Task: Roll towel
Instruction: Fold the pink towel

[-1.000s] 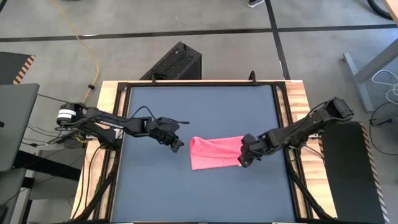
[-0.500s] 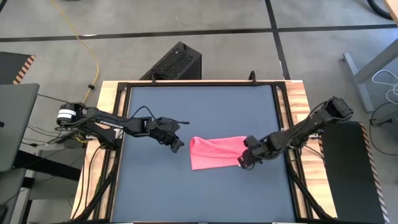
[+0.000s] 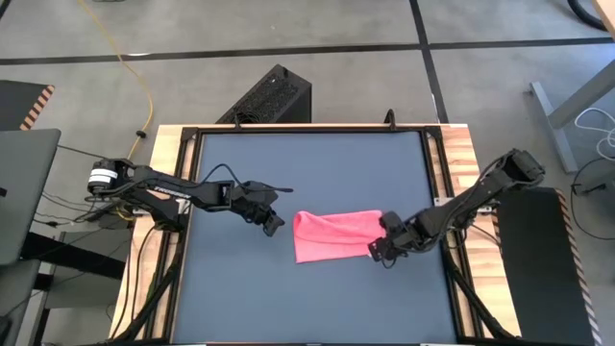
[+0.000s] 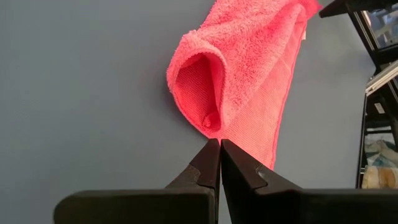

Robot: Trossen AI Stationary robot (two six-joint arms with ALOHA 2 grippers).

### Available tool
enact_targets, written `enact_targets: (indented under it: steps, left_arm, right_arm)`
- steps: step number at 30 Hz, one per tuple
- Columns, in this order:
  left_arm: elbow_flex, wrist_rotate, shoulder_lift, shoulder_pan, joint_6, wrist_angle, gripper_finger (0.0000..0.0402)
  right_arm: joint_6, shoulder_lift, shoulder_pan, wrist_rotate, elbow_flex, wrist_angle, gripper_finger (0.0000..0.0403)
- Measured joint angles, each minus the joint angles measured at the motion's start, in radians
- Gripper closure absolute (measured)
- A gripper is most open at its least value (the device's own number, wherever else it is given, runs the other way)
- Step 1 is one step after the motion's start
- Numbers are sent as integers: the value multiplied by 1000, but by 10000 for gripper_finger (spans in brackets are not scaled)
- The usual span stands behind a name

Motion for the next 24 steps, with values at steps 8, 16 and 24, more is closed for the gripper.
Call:
enact_targets:
  steps: [8, 16, 24]
  left_arm:
    - [0, 0, 0, 0, -2, 1, 401]
    - [0, 0, 0, 0, -5, 1, 401]
    - [0, 0, 0, 0, -5, 2, 401]
  right_arm:
    - [-10, 0, -12, 6, 0, 0, 261]
    - [-11, 0, 12, -40, 0, 1, 333]
    - [-19, 0, 5, -10, 0, -8, 325]
